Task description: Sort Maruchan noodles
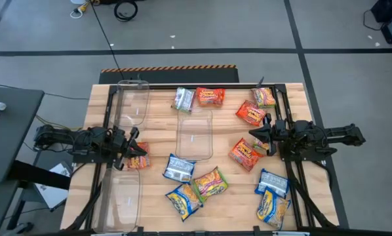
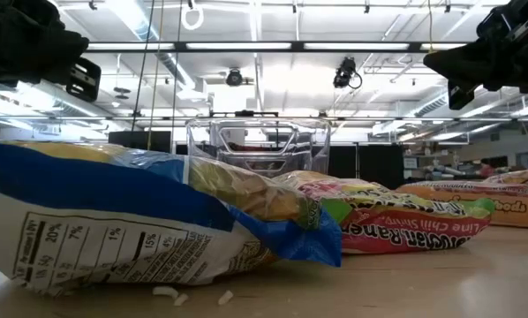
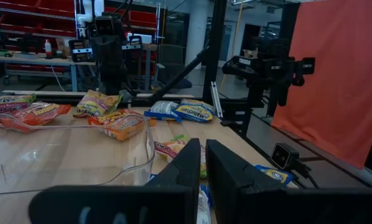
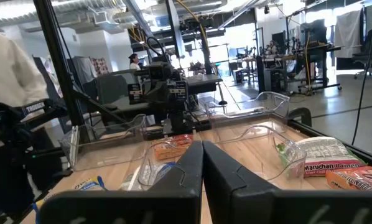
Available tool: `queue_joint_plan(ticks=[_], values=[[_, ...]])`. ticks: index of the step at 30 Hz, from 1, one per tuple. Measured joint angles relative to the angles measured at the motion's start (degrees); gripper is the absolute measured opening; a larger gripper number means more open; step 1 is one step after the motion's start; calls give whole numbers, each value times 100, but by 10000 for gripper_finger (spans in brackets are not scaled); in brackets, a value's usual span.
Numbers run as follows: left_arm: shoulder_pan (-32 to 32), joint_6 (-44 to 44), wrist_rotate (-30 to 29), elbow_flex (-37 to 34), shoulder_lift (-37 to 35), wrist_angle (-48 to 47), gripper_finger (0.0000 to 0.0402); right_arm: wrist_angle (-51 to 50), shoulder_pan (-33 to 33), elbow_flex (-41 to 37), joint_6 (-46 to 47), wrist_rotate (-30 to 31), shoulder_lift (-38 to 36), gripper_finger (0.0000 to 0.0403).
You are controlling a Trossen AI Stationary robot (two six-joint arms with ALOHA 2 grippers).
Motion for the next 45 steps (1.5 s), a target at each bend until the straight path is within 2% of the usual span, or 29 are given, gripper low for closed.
queue_joint_plan(ticks=[16,22,24,28,33,37,40,45], values=[[-1,-10,0,-1,-2,0,32,0,0,0,0,0,0,14],[1,-878,-6,62,90,81,32,1,-1,0,0,0,-1,14],[-1,-1417,-4,294,242,-406,28,8,0,1,0,0,0,14],[-1,-2601,-183,1208,940,-1505,9,19,-2,0,0,-2,0,14],[1,-3381,-839,2654,2283,-3371,7,14,-2,1,0,0,0,14],[0,-4876,-1154,3594,3414,-5067,6,14,-2,1,0,0,0,14],[-1,-6273,-1326,3915,4078,-5905,7,14,-2,0,0,0,0,14],[-154,-7969,-1269,3921,4903,-6114,36,14,0,0,0,0,0,14]])
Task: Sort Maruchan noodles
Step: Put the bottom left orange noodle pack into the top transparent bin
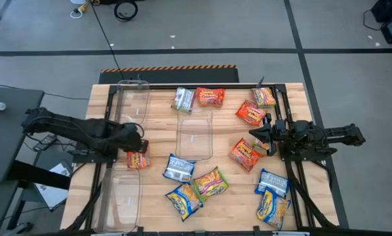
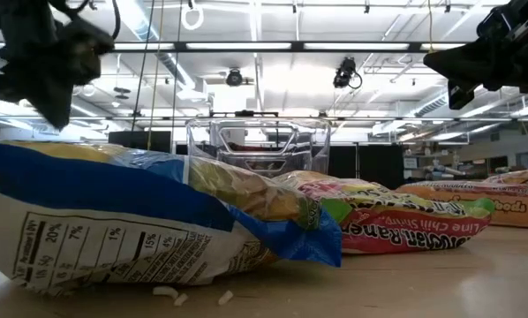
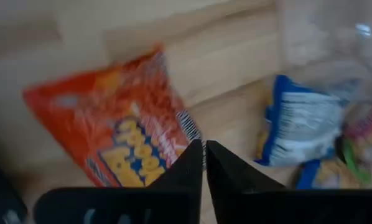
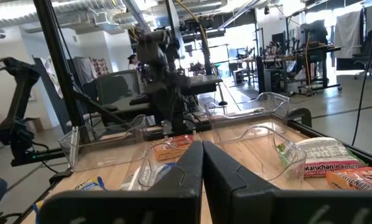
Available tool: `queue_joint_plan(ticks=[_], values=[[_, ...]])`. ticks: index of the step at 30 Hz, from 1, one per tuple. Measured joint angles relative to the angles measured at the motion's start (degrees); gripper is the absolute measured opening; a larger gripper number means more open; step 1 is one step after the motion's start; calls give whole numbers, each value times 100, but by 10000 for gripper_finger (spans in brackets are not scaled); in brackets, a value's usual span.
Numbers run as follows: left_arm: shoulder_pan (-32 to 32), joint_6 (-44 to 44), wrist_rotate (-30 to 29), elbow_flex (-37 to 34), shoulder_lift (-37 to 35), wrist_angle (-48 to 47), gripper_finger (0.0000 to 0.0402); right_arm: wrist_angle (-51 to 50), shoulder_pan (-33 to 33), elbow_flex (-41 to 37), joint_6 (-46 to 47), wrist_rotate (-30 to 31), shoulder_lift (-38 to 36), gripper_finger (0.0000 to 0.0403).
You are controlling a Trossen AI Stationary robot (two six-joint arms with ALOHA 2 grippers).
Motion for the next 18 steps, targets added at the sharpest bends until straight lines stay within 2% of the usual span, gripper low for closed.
queue_joint_plan(ticks=[5,10,18], values=[[-371,-1072,288,0,702,-292,87,0,-2,0,0,0,0,14],[-498,-1800,106,0,1333,-434,134,0,-1,2,0,0,0,14],[-421,-2192,62,4,2346,524,146,0,-1,0,0,0,0,14]])
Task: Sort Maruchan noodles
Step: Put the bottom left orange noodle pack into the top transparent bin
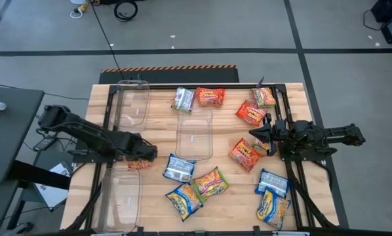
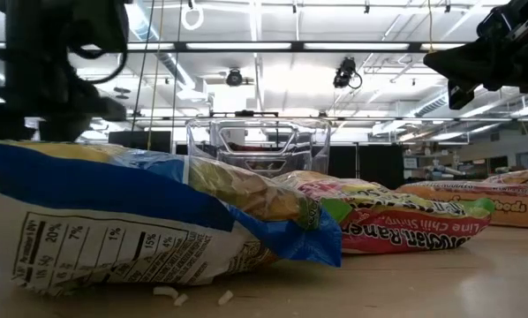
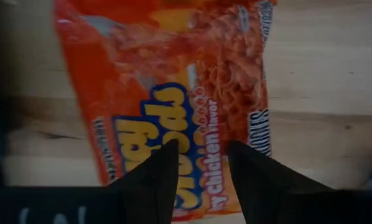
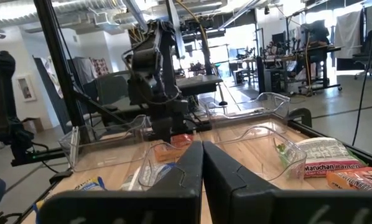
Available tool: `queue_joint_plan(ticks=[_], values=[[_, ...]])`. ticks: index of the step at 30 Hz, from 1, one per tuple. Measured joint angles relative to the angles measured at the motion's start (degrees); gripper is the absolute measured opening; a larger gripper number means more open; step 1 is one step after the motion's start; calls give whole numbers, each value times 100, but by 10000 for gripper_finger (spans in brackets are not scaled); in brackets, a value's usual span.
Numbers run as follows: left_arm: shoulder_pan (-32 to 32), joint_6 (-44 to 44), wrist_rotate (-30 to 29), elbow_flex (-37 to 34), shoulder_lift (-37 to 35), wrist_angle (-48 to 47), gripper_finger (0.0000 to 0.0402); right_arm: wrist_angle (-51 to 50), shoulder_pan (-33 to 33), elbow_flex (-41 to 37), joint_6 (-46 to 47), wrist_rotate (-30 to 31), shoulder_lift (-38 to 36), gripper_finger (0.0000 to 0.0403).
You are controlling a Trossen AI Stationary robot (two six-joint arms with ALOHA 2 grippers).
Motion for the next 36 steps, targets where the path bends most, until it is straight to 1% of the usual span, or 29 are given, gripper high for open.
queue_joint_plan(ticks=[2,5,7,9,13,17,20,22,25,30,33,36], values=[[42,8,-121,11,120,479,146,-2,0,2,0,0,0,14],[96,206,-406,11,177,1517,146,-2,-1,0,0,0,0,14],[144,394,-450,13,162,1802,146,-2,-1,1,0,0,0,14],[165,434,-387,57,137,1586,146,-1,0,0,0,0,0,14],[72,418,54,169,22,838,146,-1,-1,1,0,0,0,14],[101,459,156,111,-290,223,150,-5,0,1,0,1,0,14],[445,1006,287,-61,-552,225,162,10,1,0,0,-2,-2,14],[789,1443,472,-187,-670,317,176,-9,-1,2,0,0,0,14],[1316,2101,929,-383,-689,397,196,26,-1,0,0,2,0,14],[2110,2949,1408,-817,-690,861,214,7,1,0,0,0,0,14],[2474,3342,1849,-1134,-692,1619,215,29,0,0,0,1,-1,14],[2685,3430,2269,-1499,-694,2564,215,28,0,0,0,0,0,14]])
